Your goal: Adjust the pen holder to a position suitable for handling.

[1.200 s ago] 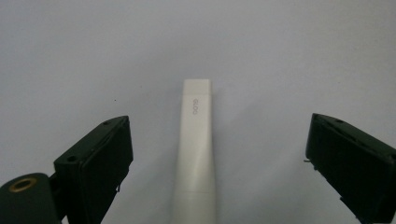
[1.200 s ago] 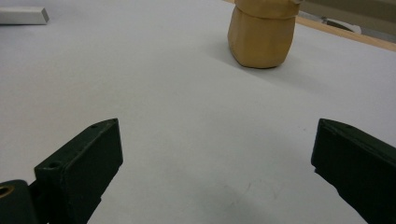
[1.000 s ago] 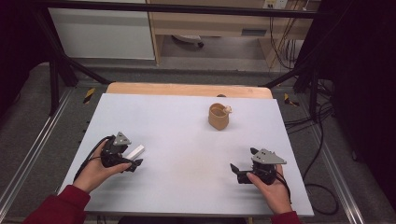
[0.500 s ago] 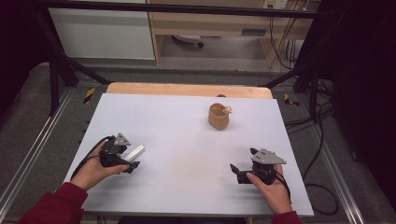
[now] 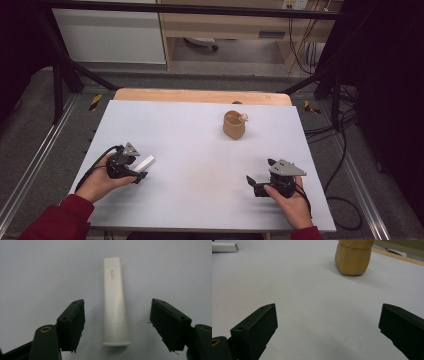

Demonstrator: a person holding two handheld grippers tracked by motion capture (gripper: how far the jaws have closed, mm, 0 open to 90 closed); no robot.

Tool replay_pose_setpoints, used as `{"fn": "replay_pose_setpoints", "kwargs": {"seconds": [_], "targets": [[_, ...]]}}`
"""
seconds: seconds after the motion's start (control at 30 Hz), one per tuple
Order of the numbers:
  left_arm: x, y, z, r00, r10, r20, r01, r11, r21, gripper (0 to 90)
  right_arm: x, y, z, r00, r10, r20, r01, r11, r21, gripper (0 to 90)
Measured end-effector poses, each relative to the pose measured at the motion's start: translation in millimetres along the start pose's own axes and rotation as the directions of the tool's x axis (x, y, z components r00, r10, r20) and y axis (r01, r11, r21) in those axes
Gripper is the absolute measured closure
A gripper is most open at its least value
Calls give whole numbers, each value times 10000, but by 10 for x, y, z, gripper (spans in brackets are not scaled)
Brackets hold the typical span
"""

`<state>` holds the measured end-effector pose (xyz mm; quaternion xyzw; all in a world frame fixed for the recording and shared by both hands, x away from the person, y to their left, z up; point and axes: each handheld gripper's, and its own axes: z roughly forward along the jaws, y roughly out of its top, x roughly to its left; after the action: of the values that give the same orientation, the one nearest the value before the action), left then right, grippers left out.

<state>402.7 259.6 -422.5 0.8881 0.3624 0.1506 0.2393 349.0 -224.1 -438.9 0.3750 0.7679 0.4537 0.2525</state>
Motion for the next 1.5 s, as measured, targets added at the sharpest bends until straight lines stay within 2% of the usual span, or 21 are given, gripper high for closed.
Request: {"fn": "replay_pose_setpoints", "kwargs": {"seconds": [0.27, 0.47, 0.6, 0.67, 0.8, 1.07, 1.1, 1.23, 1.37, 1.43, 1.5], "targets": [[30, 4, 16, 9998, -205, 86, 204, 9997, 152, 423, 1, 0, 1, 10000, -5, -6, 5, 10000, 8, 26], [59, -7, 42, 9985, -414, 362, 399, 9983, 417, 545, 1, 0, 3, 10000, -8, -37, 8, 10000, 18, 26], [58, -10, 51, 9980, -413, 487, 385, 9977, 559, 604, 2, -1, 6, 10000, -40, -48, 40, 10000, 33, 26], [54, -15, 60, 9985, -381, 401, 358, 9978, 559, 651, 3, 0, 7, 10000, -47, -52, 48, 10000, 35, 26], [45, -35, 66, 9986, -411, 324, 398, 9983, 414, 664, 4, -2, 8, 10000, -43, -61, 44, 10000, 58, 26], [-47, -101, 49, 9996, 53, -260, -56, 9999, -135, 675, 9, 3, 8, 10000, -55, -76, 56, 10000, 32, 26], [-54, -116, 43, 9995, -131, -288, 121, 9993, -351, 675, 8, 4, 6, 10000, -58, -75, 58, 10000, 18, 26], [-93, -123, 2, 9980, -544, -310, 499, 9903, -1294, 676, -16, 11, -4, 10000, 37, -14, -38, 10000, -36, 26], [-199, -44, -18, 9978, -550, -379, 463, 9783, -2019, 676, -48, 17, -14, 9997, 220, 89, -219, 9997, -143, 26], [-254, 9, -26, 9972, -669, -330, 563, 9652, -2553, 676, -48, 20, -12, 9997, 227, 97, -225, 9996, -168, 26], [-317, 63, -17, 9967, -714, -378, 560, 9480, -3132, 675, -43, 47, -10, 10000, 51, 48, -50, 9999, -160, 32]]}}
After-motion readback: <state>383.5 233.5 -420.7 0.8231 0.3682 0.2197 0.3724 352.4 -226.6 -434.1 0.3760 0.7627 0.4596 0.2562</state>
